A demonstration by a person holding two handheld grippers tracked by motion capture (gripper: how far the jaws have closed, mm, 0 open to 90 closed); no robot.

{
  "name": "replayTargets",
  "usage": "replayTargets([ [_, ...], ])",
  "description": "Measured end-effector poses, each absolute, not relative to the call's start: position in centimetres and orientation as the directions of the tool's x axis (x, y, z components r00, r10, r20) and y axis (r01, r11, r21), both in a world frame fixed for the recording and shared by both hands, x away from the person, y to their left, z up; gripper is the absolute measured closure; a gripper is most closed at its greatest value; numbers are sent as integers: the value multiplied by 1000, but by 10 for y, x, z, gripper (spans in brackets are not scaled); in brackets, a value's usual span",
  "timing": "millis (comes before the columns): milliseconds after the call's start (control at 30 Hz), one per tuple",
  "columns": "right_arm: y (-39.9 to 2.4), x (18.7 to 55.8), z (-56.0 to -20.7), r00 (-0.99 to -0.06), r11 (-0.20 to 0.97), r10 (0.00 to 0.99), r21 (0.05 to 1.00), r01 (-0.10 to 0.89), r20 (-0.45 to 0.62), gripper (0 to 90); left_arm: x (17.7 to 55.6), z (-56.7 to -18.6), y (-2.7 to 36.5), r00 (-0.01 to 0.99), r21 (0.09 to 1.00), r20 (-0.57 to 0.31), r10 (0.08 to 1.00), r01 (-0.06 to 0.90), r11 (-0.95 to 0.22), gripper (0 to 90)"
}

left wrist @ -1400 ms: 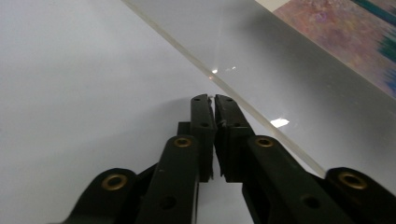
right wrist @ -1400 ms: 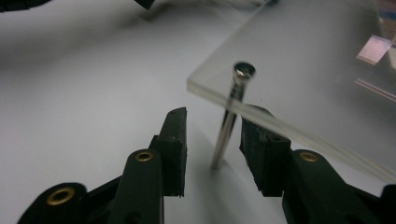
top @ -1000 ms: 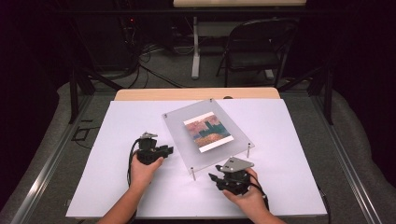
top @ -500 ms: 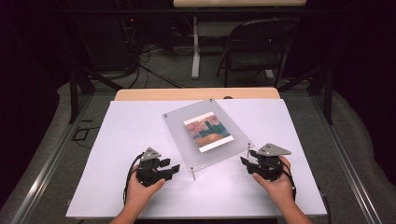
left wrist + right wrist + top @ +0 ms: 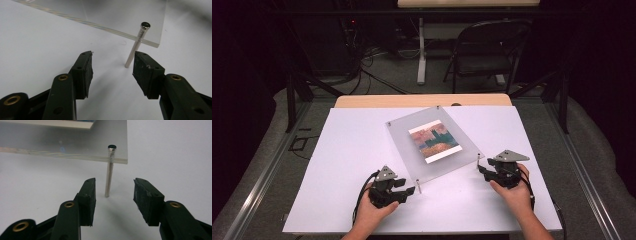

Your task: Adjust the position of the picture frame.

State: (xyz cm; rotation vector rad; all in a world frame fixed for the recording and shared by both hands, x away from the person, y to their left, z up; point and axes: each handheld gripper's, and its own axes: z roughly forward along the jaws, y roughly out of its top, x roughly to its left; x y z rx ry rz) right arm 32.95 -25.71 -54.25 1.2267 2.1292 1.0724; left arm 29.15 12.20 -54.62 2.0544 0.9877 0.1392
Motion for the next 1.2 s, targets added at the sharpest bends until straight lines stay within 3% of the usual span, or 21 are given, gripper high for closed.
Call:
replayTargets([
  [433, -244, 350, -554, -539, 328, 842, 793, 514, 1, 759, 295, -553, 96, 690, 738, -249, 680, 590, -328, 732],
  [633, -242, 351, -555, -540, 325, 842, 800, 505, -1, 798, 296, -554, 91, 698, 739, -244, 673, 583, -337, 837],
  [733, -245, 352, -555, -532, 298, 846, 800, 520, 30, 847, 295, -553, 90, 704, 742, -212, 678, 567, -358, 847],
  [1200, -243, 348, -554, -560, 292, 825, 796, 531, 71, 856, 298, -551, 101, 693, 725, -237, 681, 593, -350, 849],
])
